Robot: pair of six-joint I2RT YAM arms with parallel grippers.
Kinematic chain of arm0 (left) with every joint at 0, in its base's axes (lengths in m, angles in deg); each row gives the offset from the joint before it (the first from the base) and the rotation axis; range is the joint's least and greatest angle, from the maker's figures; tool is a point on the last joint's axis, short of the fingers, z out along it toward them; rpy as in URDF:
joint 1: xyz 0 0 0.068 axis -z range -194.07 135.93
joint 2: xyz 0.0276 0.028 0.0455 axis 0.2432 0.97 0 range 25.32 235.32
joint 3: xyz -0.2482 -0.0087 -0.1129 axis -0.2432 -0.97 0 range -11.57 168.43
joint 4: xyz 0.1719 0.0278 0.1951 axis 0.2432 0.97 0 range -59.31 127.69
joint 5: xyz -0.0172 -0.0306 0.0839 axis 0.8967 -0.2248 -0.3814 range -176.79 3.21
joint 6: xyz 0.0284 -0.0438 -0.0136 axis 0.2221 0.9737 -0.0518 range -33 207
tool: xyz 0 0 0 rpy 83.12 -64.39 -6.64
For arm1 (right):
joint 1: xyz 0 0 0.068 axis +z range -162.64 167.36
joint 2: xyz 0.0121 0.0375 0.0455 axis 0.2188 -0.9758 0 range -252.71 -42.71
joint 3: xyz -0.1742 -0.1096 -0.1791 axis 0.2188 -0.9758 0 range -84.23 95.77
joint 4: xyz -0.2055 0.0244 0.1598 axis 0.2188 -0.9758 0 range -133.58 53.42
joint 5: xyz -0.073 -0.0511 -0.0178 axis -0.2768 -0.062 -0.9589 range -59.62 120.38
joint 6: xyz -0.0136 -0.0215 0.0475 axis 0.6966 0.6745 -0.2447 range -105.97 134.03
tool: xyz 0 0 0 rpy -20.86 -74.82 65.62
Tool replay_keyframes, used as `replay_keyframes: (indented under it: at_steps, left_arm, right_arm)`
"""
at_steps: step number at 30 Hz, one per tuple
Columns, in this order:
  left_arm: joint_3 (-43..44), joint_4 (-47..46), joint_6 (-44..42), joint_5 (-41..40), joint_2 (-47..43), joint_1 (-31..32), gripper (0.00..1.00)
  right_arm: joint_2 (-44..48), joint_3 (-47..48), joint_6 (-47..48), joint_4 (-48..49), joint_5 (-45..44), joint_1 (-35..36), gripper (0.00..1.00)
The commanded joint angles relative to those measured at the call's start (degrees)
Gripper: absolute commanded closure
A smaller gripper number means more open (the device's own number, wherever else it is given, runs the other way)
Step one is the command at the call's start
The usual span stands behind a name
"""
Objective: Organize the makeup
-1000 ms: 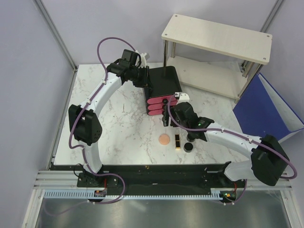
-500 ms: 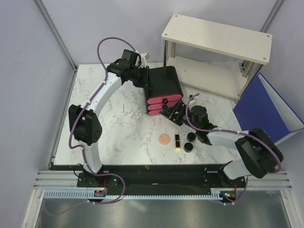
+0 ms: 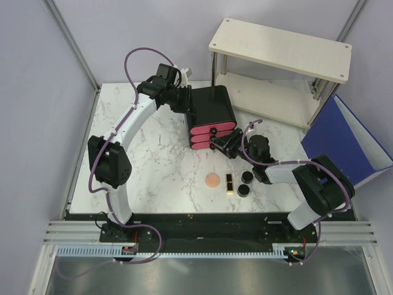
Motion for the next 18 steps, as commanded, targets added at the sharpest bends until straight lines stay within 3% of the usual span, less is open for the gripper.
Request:
replay_keyframes:
  at_steps: [1,7,15,18]
  left_arm:
    - [-5.2,16.3,-5.4,-8.6,6.8,-0.2,0.70]
    - [-5.2,16.6,-5.6,-9.2,6.8,-0.2,0.70]
    - [-4.9,16.4,-5.3,-9.5,6.5,-0.3,0.71]
    - [-5.9,14.4,-4.5,-12.0,3.0,-0.3,0.67]
  right_arm:
    - [-2.5,1.9,-0.5,2.4,0.3,-0.4,0.43]
    - [-3.4,1.8,0.1,0.6,-1.4,-0.9,0.42]
    - [-6.3,2.0,-2.1,5.2,-2.0,-1.5,0.42]
    - [-6.8,3.2,-1.9,4.7,-1.6,-1.5,0.42]
